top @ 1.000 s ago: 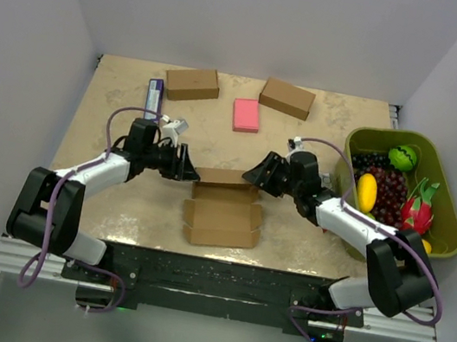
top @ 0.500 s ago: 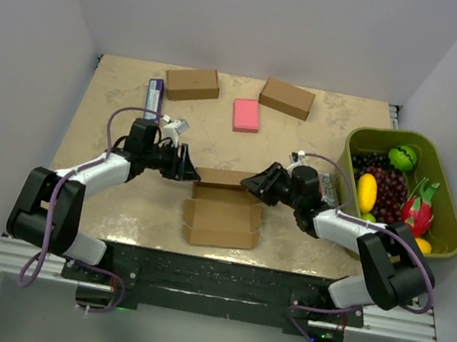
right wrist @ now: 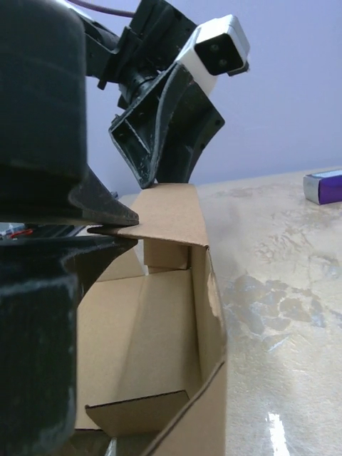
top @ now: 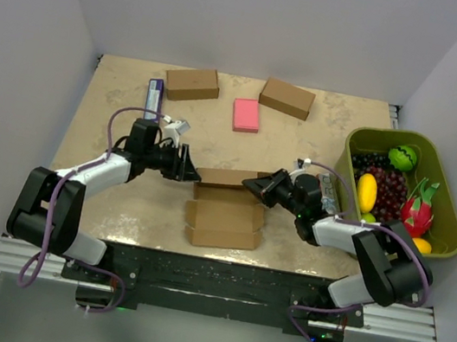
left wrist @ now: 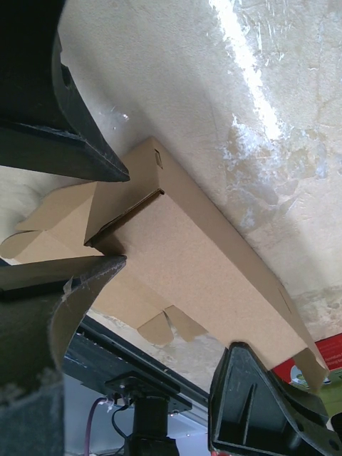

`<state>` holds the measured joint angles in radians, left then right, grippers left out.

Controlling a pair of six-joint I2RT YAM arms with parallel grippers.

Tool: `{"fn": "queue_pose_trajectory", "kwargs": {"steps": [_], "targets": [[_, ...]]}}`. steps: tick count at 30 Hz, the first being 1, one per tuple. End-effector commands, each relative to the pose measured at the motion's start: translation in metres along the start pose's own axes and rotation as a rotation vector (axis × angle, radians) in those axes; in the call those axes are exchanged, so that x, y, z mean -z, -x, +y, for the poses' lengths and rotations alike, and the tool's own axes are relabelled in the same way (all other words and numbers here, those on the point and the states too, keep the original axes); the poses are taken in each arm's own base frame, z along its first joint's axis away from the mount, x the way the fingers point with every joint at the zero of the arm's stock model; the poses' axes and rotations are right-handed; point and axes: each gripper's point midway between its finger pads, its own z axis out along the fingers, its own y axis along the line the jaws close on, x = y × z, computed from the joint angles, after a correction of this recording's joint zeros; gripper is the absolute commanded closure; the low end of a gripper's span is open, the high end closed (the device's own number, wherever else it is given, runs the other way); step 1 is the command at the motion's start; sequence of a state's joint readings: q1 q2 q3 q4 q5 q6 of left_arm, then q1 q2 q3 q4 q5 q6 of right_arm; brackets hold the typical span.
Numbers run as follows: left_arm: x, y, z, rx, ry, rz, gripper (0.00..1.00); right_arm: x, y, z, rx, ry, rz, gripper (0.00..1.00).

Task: Fold the paper box

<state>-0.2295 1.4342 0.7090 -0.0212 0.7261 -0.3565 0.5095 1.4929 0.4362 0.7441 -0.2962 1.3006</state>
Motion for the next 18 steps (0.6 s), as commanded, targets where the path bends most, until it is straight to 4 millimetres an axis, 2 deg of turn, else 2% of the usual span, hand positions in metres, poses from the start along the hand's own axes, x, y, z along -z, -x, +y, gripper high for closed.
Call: {"fn": "queue_pose_trajectory", "kwargs": {"steps": [1, 11, 13, 14, 16, 17, 18], "targets": [[-0.002, -0.006, 0.0, 0.006, -0.001, 0.019, 0.51, 0.005, 0.015, 0.016, -0.023, 0.054, -0.083, 1.0], [-0.004, -0.008, -0.001, 0.004, -0.004, 0.024, 0.51, 0.007, 0.014, 0.011, -0.066, 0.054, -0.09, 1.0], [-0.003, -0.006, 0.0, 0.001, 0.003, 0.018, 0.51, 0.009, 0.014, 0.006, -0.05, 0.032, -0.101, 0.84], [-0.003, -0.005, 0.0, -0.001, 0.007, 0.015, 0.51, 0.013, 0.016, 0.011, -0.036, 0.041, -0.113, 0.62], [-0.002, -0.005, 0.0, -0.004, 0.008, 0.013, 0.51, 0.018, 0.019, 0.003, -0.003, -0.004, -0.136, 0.46], [-0.002, -0.005, 0.0, -0.003, 0.008, 0.012, 0.51, 0.021, 0.02, 0.004, 0.014, -0.01, -0.144, 0.35], [-0.003, -0.006, 0.0, -0.001, 0.006, 0.015, 0.51, 0.028, 0.026, 0.012, 0.036, -0.001, -0.179, 0.31]]}}
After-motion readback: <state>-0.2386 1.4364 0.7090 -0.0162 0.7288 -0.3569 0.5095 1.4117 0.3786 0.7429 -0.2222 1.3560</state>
